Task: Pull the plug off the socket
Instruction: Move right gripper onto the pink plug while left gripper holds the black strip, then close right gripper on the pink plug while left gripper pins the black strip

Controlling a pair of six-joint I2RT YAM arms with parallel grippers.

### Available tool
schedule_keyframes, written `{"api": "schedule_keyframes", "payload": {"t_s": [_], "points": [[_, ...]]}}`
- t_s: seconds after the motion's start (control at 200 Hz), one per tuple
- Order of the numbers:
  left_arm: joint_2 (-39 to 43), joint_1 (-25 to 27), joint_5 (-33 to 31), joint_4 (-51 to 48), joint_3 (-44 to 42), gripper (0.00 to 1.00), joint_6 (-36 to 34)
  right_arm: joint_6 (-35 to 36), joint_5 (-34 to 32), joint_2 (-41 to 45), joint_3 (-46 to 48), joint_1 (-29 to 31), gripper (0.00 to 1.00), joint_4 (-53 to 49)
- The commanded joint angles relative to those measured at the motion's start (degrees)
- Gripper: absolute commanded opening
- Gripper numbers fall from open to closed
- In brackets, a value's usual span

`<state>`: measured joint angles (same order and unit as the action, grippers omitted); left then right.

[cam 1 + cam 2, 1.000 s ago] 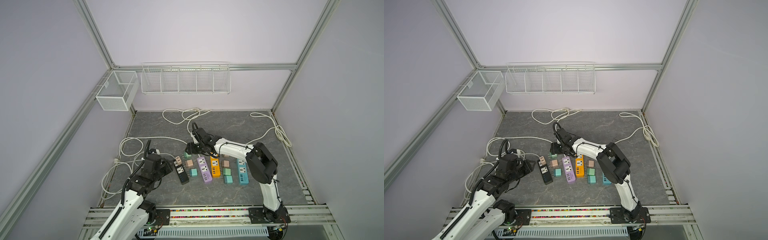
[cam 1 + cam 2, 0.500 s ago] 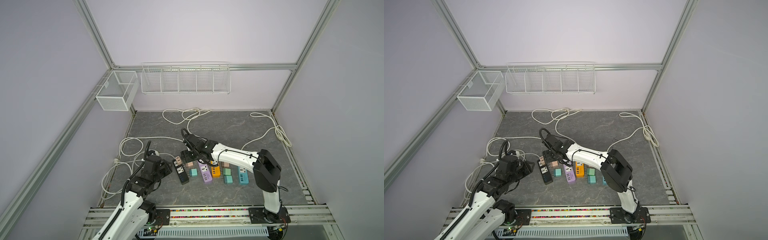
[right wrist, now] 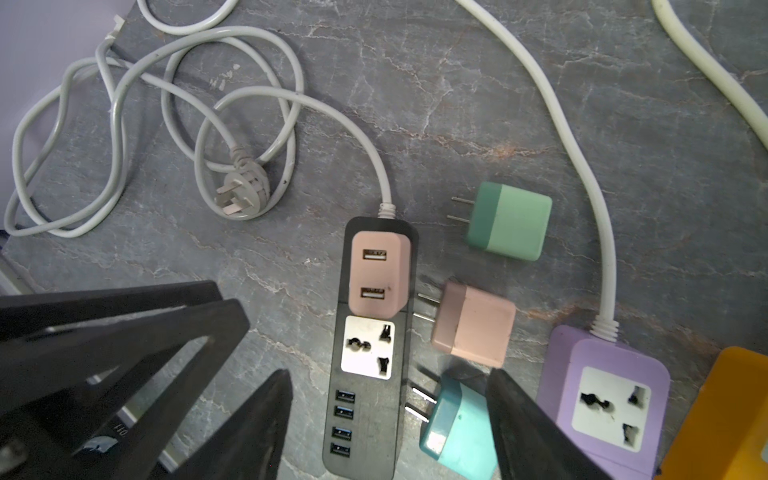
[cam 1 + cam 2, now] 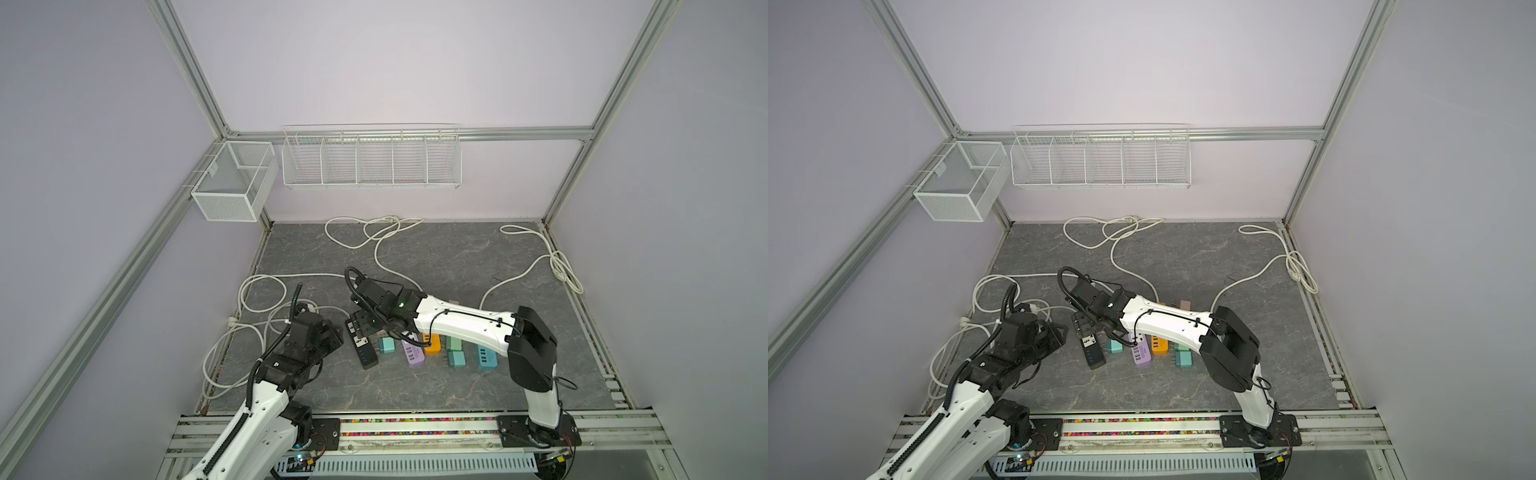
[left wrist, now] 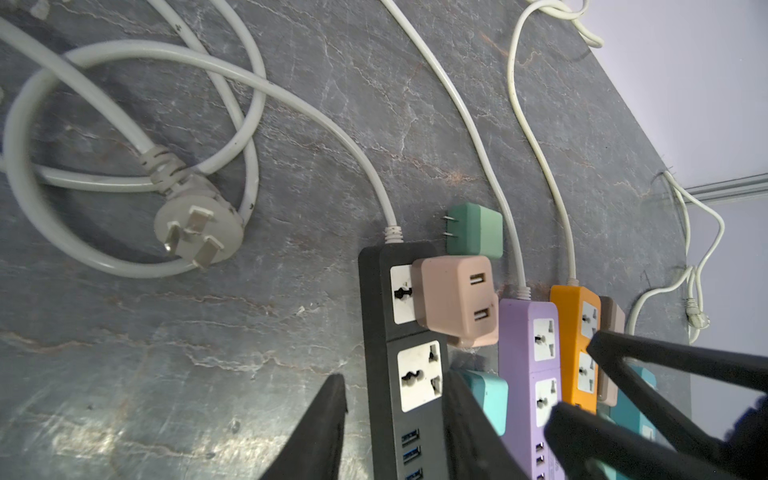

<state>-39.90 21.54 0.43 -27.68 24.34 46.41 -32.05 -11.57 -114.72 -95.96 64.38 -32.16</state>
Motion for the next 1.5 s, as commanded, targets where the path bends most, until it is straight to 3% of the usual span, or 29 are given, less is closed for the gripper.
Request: {"api": "schedule_keyframes", "payload": {"t_s": [0.0,0.41,0.915,1.495], "points": [[-0.6,-0.4,0.0,3.5,-1.8,0.4,1.5,1.4,-0.9,-2.3,-2.1,0.6,0.77,-1.4],[-9.5,-2.6,5.0,13.8,-4.3,0.35,4.2,2.0,-3.7,-9.5,-8.7,0.6,0.7,-4.1],[-13.3,-3.3,9.2,23.2,-8.5,0.33,6.9,3.6,-4.4,-14.8,-12.5,0.0,0.56,-4.7],[-20.8,-3.3,11.8,25.4,-9.2,0.29,6.3,4.9,-4.0,-17.1,-14.8,-0.1,0.41,-5.7]]}}
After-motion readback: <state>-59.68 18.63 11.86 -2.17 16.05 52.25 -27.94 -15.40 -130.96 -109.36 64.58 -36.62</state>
